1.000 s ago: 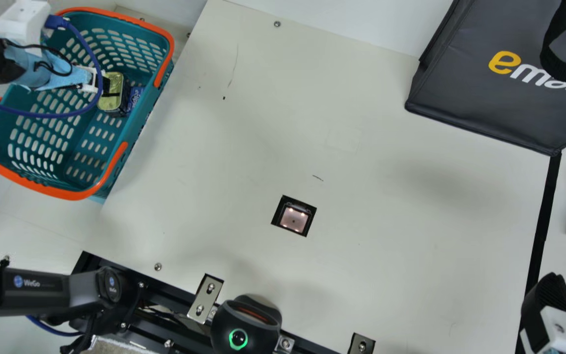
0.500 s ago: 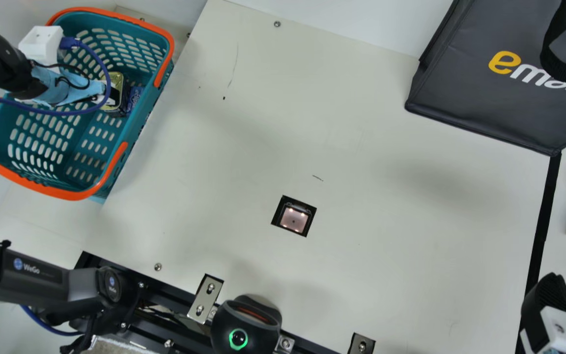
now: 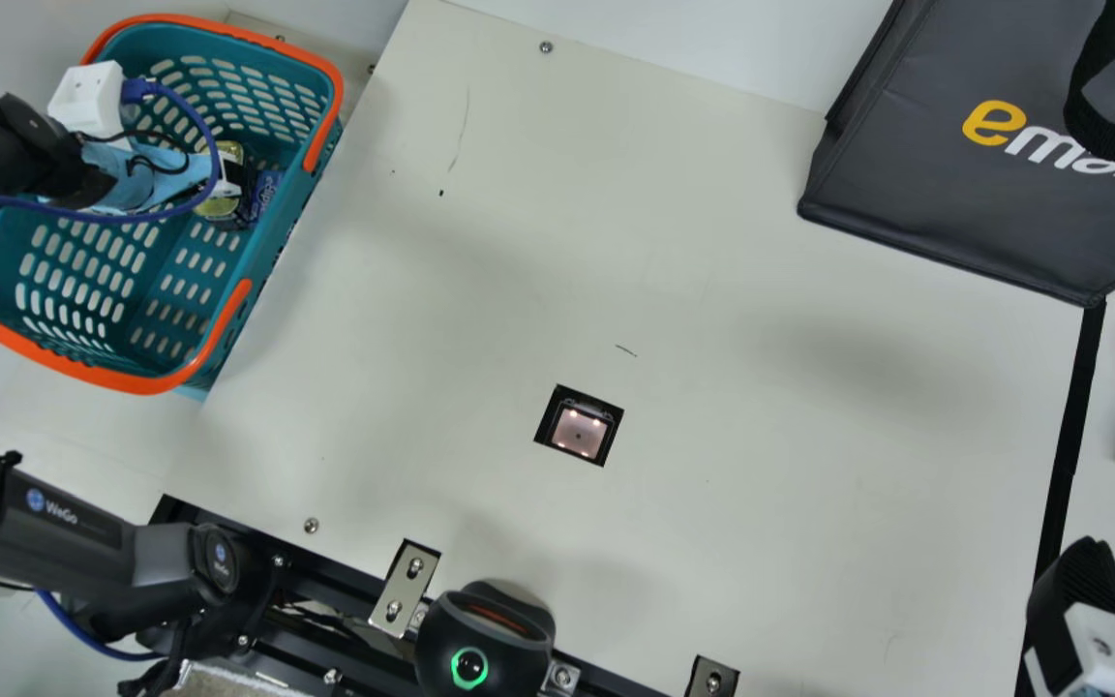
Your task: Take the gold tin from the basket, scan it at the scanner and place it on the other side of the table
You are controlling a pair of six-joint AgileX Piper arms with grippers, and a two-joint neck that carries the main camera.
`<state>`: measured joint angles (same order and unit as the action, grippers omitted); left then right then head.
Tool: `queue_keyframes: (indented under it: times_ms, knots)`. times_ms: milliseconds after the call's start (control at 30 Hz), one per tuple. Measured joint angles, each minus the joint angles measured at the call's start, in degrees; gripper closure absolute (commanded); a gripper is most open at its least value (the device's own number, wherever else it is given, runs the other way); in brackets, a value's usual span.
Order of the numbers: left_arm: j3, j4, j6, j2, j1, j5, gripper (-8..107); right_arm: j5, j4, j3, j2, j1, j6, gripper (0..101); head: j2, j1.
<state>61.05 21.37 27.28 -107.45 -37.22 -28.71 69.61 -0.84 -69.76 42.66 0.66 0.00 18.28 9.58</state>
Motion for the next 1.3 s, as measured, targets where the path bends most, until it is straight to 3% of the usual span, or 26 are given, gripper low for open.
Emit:
queue_keyframes:
  times_ms: [300,900,1300]
  knots:
    - [1.10,3.19,2.00,-3.78,0.23,3.47,9,0.00,0.00,0.00,0.00,0.00,0.00,6,-0.09,0.00]
    - [4.64,-2.72,-8.73,-12.70,2.31,10.55,9,-0.07,0.00,0.00,0.00,0.00,0.00,6,0.00,0.00]
    - [3.03,3.76,-5.55,-15.28,3.81,18.89,9,-0.07,0.00,0.00,0.00,0.00,0.00,6,0.00,0.00]
